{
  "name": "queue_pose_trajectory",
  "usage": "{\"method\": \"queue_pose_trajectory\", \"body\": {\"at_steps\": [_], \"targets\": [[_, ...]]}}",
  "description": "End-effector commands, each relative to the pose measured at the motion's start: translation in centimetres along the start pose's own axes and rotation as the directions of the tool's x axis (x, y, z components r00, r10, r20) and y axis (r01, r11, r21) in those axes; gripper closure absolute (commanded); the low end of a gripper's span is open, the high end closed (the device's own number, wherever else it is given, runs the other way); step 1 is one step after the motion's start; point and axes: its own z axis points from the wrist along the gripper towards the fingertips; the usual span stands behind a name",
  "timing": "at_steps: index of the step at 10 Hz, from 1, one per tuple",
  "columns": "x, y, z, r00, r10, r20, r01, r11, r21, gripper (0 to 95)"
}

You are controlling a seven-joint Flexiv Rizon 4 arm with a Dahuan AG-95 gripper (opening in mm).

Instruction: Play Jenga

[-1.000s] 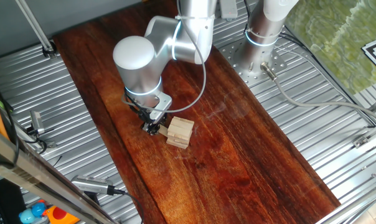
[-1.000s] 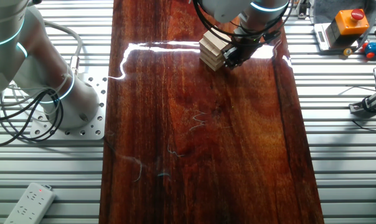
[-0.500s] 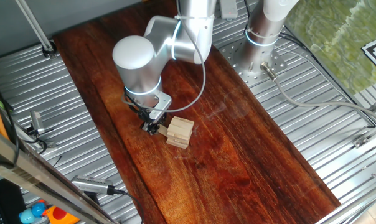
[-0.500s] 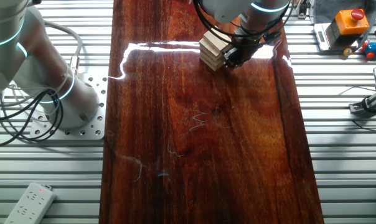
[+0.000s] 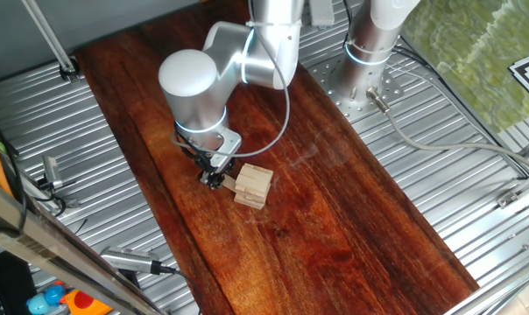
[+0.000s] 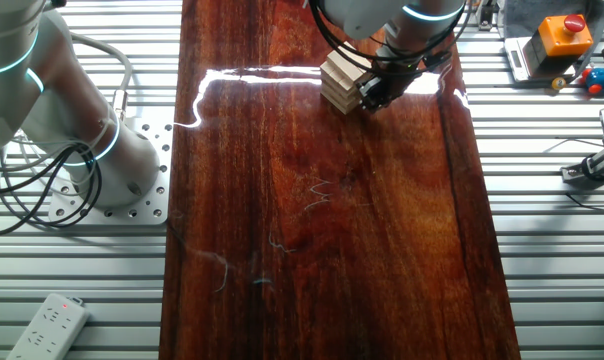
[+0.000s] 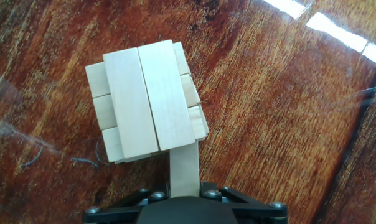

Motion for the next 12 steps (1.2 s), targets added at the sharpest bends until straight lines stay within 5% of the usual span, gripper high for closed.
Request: {"method": "queue_pose_trajectory", "body": {"at_steps": [1,12], "targets": [[0.10,-0.01,0.11,1.000,0.000,-0.001,0.000,1.000,0.002,95.0],[0.53,0.30,-0.01,1.000,-0.007,-0.003,0.007,1.000,0.003,95.0]]}}
